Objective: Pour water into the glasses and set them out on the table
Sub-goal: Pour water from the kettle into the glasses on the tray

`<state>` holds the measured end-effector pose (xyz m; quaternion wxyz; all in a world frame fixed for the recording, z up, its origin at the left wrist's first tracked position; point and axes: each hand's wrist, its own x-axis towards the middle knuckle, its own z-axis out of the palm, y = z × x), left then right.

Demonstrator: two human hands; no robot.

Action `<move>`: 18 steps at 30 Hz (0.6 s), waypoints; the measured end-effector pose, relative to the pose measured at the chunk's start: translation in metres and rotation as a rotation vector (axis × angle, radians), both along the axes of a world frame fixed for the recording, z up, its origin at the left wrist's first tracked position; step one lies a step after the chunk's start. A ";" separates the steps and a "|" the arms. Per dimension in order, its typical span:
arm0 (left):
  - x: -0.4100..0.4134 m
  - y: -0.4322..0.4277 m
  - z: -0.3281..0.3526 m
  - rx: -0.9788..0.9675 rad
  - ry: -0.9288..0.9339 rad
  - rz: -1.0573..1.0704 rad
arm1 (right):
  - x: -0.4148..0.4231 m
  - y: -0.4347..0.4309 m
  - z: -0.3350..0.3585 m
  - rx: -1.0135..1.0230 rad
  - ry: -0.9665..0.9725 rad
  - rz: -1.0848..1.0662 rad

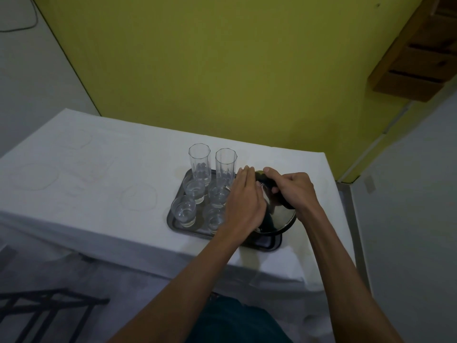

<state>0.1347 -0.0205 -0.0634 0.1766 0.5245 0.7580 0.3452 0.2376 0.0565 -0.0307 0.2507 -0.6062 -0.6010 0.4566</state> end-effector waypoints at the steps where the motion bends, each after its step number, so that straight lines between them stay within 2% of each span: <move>1: 0.000 0.000 0.000 -0.001 0.000 0.001 | 0.000 0.000 0.000 0.003 0.000 0.000; 18: 0.005 0.000 0.000 0.003 0.012 -0.007 | 0.004 -0.002 0.000 0.002 0.008 -0.016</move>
